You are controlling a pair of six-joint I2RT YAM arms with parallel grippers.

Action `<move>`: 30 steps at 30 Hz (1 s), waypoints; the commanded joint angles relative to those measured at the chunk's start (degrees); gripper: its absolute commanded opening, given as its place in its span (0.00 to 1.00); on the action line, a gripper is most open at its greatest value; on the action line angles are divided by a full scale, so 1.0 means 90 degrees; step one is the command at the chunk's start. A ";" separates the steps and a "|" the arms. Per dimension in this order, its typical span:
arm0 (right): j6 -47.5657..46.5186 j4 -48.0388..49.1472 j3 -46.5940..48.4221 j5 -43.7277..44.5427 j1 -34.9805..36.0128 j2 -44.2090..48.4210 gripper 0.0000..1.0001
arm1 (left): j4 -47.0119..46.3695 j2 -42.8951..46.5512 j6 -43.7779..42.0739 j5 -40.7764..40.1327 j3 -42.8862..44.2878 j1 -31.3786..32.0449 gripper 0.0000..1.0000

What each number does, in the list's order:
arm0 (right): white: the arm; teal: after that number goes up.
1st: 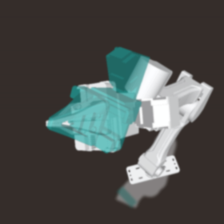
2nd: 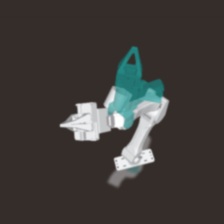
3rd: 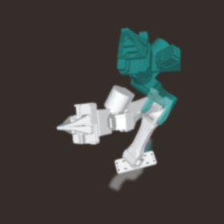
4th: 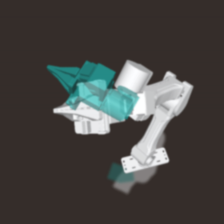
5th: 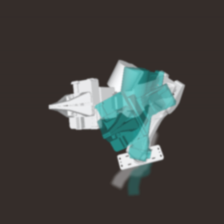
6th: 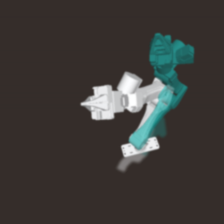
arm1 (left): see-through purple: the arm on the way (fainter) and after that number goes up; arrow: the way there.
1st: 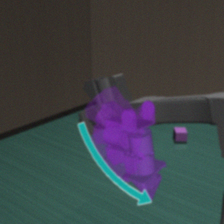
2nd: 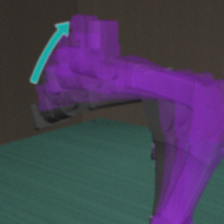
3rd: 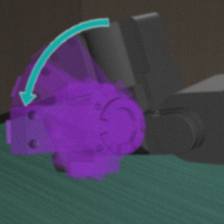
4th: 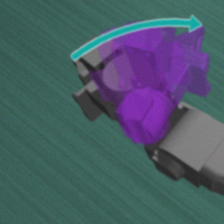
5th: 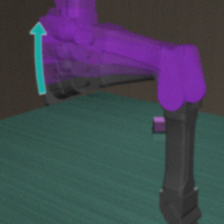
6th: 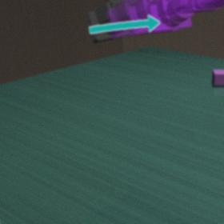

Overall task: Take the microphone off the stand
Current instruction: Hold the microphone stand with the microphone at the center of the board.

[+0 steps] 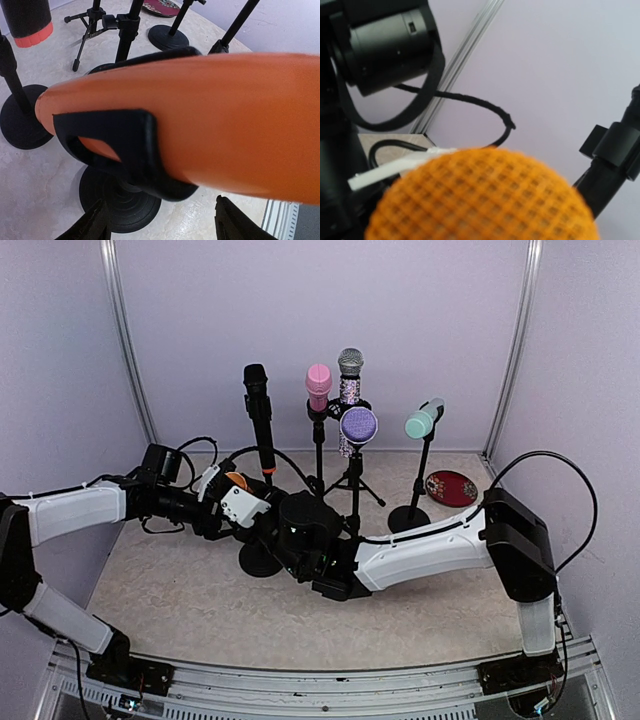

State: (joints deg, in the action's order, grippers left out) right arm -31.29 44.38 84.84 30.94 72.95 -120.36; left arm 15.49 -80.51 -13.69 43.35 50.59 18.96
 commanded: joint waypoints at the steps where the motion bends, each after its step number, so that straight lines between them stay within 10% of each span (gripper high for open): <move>1: 0.0438 0.0338 -0.0119 0.0013 0.0123 0.0499 0.00 | -0.0399 -0.0072 -0.0003 0.0290 -0.0094 0.0042 0.66; 20: 0.0485 0.0357 -0.0525 0.0147 0.0293 0.0745 0.00 | -0.1081 -0.0374 0.0532 0.0890 -0.0326 0.0462 0.45; 30: 0.0646 0.0253 -0.0935 0.0215 0.0342 0.1030 0.00 | -0.0819 -0.0433 0.0353 0.0902 0.0000 0.0331 0.79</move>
State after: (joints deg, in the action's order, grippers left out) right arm -27.99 44.47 77.34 33.19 74.61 -114.50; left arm 8.60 -84.25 -8.95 50.17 47.77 23.53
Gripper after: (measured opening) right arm 0.403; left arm 0.769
